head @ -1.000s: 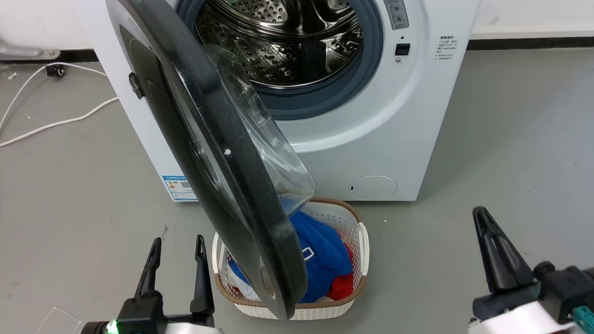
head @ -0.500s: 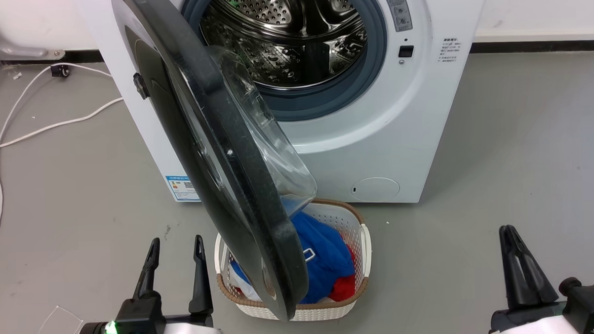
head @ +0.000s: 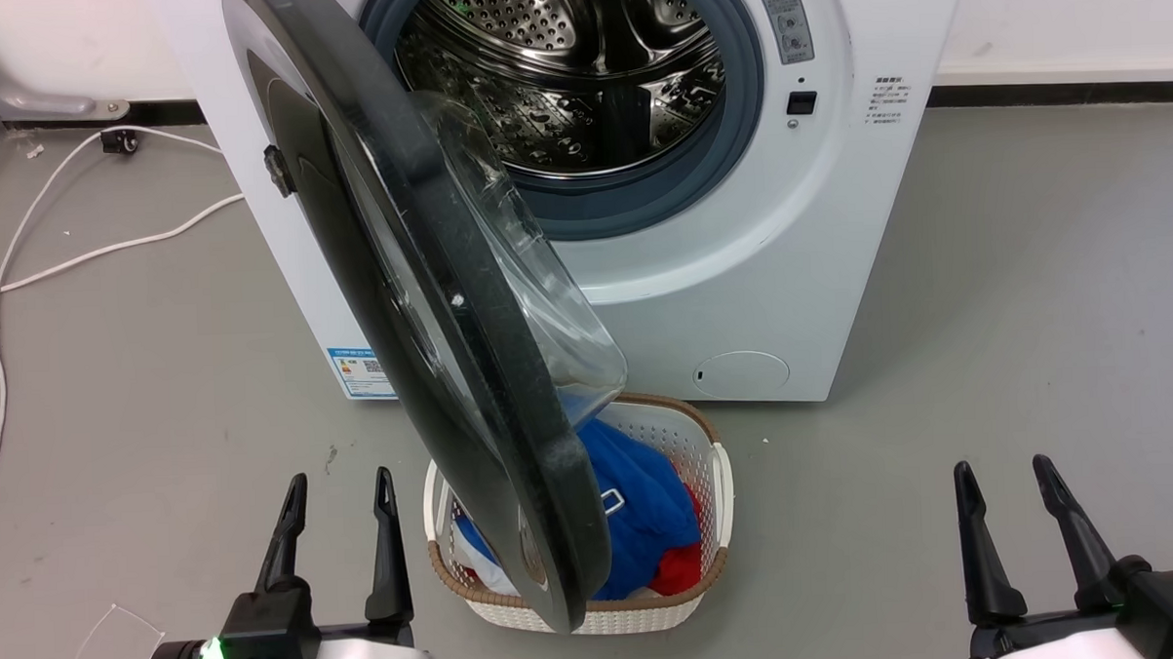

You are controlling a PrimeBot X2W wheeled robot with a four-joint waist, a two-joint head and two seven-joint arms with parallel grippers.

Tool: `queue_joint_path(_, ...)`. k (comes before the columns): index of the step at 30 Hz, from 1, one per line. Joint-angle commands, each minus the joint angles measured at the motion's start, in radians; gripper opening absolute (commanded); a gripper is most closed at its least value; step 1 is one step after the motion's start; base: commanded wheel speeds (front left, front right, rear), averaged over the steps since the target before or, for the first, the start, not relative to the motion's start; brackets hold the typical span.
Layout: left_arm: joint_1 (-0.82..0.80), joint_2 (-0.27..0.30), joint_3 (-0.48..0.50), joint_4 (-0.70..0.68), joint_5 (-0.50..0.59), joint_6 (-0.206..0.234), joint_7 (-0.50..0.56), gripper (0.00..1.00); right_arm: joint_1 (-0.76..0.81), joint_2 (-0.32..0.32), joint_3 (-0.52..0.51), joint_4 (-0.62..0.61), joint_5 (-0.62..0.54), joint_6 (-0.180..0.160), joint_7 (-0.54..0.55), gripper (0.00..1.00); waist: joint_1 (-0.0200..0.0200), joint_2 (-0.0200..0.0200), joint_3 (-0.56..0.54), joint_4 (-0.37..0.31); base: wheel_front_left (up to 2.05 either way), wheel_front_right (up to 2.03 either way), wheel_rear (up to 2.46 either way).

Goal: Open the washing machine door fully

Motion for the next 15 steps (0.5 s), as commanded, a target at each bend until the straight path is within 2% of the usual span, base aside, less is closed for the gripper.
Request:
queue_joint_path(1,0.009,-0.001,0.002,0.000,0.003,0.000,-0.003,1.00,0.010,0.003,-0.001,0.003,0.004,0.000,-0.002,1.00,0.0000,-0.0001,0.000,0.000,0.00,0.00,0.00)
queue_joint_path(3,0.010,-0.001,0.004,0.004,-0.004,0.000,-0.003,1.00,0.009,0.003,0.001,0.007,0.007,0.000,-0.002,1.00,0.0000,-0.0001,0.000,0.000,0.00,0.00,0.00)
queue_joint_path(4,0.010,-0.001,0.005,0.006,-0.007,-0.001,-0.003,0.91,0.008,0.003,0.003,0.008,0.008,0.000,-0.002,1.00,0.0000,-0.0001,-0.001,0.000,0.00,0.00,0.00)
queue_joint_path(5,0.010,-0.001,0.008,0.007,-0.010,0.002,-0.003,0.14,0.008,0.003,0.004,0.010,0.008,0.000,-0.002,1.00,0.0000,-0.0001,-0.002,0.000,0.00,0.00,0.00)
queue_joint_path(6,0.011,-0.001,0.009,0.009,-0.011,0.004,-0.003,0.00,0.008,0.003,0.004,0.010,0.005,0.000,-0.002,1.00,0.0000,-0.0001,-0.003,0.000,0.00,0.00,0.00)
queue_joint_path(15,-0.018,-0.001,0.034,-0.042,-0.003,0.010,-0.003,0.00,0.007,0.003,0.011,0.011,0.001,0.000,-0.002,1.00,0.0000,-0.0001,-0.008,0.002,0.00,0.00,0.00)
